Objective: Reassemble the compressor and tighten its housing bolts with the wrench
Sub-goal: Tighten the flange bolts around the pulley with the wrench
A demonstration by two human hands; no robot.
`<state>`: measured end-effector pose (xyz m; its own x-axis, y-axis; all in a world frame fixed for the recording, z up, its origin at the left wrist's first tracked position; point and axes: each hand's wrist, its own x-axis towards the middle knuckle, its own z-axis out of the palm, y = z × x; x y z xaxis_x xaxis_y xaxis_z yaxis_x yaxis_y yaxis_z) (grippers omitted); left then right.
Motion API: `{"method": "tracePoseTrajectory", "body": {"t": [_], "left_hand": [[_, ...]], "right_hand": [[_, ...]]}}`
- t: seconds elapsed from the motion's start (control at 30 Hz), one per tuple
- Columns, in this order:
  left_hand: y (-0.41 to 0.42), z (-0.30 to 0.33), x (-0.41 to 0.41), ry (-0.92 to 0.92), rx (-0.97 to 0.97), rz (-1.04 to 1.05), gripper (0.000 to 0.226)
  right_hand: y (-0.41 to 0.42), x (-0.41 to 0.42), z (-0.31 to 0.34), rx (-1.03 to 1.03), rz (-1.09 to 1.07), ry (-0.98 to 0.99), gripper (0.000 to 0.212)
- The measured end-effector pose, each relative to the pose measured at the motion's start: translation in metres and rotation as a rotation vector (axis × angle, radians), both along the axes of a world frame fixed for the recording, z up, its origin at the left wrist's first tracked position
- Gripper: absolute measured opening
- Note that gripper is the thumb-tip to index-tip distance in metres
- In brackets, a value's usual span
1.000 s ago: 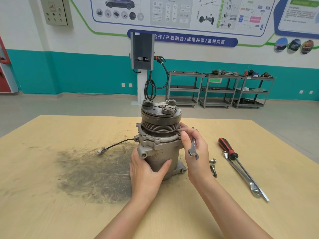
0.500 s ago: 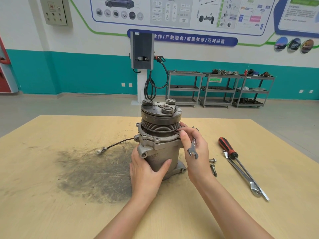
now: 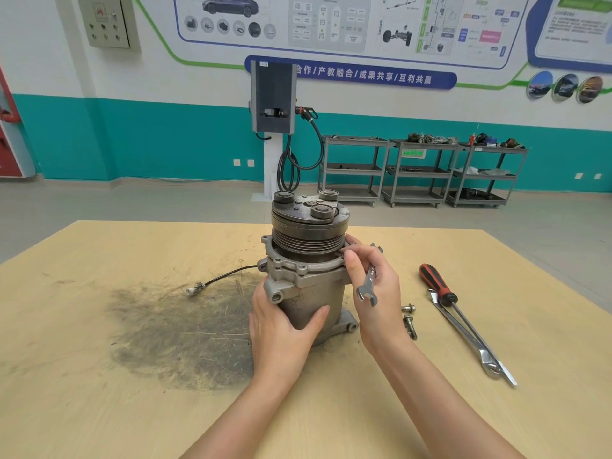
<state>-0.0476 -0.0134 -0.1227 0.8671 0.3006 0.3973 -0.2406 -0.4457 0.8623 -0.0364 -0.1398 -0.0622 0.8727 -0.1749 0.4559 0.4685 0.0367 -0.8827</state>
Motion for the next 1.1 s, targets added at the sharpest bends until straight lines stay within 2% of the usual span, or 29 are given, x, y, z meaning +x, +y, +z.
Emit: {"method": "tracePoseTrajectory", "body": {"t": [0.23,0.47,0.6,0.9,1.1], "left_hand": [[0.0002,0.0007,-0.0003,0.012,0.002,-0.004,0.101],[-0.0004,0.0005,-0.0002,0.013,0.009,0.003,0.099],[-0.0001,0.0005,-0.0005,0.011,0.007,0.000,0.099],[-0.0004,0.0009,0.0001,0.010,0.010,0.005,0.098],[-0.0001,0.0004,-0.0003,0.013,0.007,0.003,0.098]], "right_hand": [[0.0030,0.0005,0.0006,0.049,-0.019,-0.006,0.010],[0.0016,-0.0015,-0.0006,-0.034,-0.044,-0.042,0.010],[0.0027,0.0018,-0.0012,-0.005,-0.062,-0.023,0.001],[0.0032,0.0014,-0.0049,-0.074,-0.104,-0.070,0.010],[0.0048,0.0004,-0.0023,-0.060,-0.145,-0.028,0.004]]}}
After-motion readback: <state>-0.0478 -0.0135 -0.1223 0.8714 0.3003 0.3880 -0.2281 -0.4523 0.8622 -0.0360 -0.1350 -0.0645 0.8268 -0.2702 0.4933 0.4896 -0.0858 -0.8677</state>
